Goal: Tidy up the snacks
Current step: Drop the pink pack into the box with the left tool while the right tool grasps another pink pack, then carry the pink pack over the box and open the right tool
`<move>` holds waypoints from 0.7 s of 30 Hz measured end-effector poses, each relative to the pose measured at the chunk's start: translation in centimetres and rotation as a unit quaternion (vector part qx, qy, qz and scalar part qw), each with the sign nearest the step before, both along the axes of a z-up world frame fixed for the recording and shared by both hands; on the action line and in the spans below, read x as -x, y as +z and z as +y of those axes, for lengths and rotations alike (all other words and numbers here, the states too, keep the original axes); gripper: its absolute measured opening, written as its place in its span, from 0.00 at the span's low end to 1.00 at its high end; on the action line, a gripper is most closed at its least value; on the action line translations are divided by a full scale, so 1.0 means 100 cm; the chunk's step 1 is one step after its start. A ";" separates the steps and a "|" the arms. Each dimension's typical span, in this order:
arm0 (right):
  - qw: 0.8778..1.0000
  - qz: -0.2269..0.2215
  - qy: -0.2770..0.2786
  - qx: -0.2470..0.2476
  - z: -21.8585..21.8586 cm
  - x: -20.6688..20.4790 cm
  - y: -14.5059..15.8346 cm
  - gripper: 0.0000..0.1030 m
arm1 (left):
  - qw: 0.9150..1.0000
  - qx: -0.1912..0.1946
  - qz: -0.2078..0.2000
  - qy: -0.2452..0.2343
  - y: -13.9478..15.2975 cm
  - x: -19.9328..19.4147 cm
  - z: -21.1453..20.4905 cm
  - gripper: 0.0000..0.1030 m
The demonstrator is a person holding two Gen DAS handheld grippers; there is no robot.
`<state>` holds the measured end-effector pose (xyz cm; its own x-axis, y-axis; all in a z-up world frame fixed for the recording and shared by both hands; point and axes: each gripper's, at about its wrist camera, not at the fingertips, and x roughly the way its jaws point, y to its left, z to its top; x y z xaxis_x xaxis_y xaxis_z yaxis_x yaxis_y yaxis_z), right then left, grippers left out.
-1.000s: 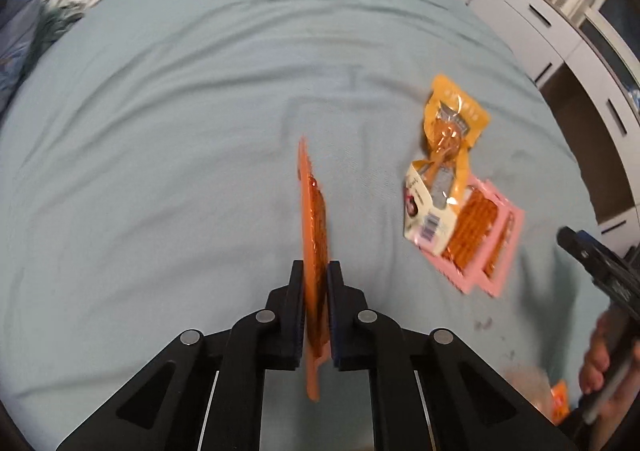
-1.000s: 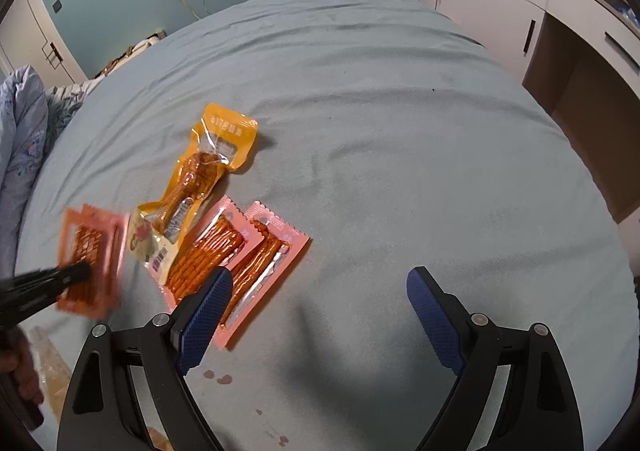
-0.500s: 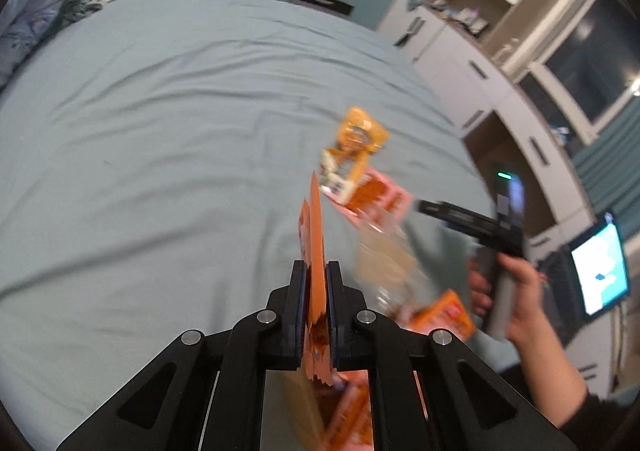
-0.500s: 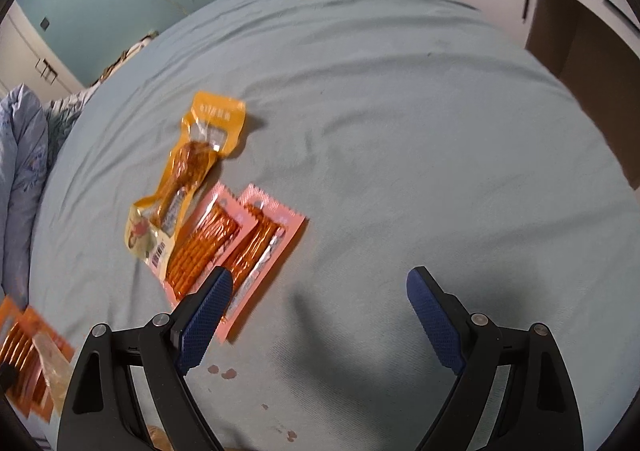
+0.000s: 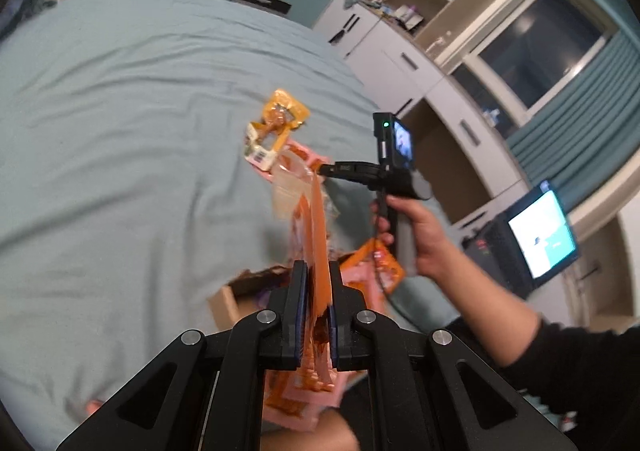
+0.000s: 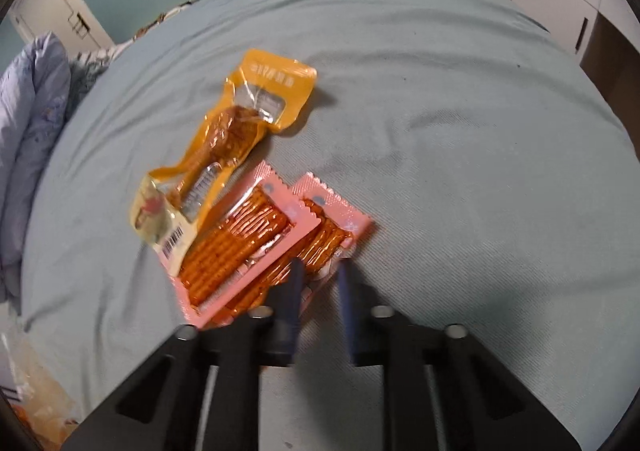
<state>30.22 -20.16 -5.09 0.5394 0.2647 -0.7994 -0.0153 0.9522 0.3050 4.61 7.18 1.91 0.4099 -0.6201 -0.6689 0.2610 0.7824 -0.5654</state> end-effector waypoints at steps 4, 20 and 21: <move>0.999 -0.023 -0.026 -0.019 -0.013 0.011 0.010 0.00 | 0.999 0.028 -0.005 -0.030 0.002 0.005 -0.005 0.07; 0.974 -0.156 -0.038 -0.159 -0.055 0.157 0.086 0.00 | 0.978 -0.149 0.129 -0.073 -0.068 -0.011 -0.057 0.53; 0.972 -0.160 -0.022 -0.172 -0.053 0.168 0.086 0.00 | 0.978 -0.155 0.120 -0.064 -0.064 -0.011 -0.054 0.56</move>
<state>13.37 -25.46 3.49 0.7624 0.4577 -0.4574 -0.1232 0.7967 0.5917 5.69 1.74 -4.50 0.1500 -0.4078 -0.9007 0.2563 0.8959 -0.3629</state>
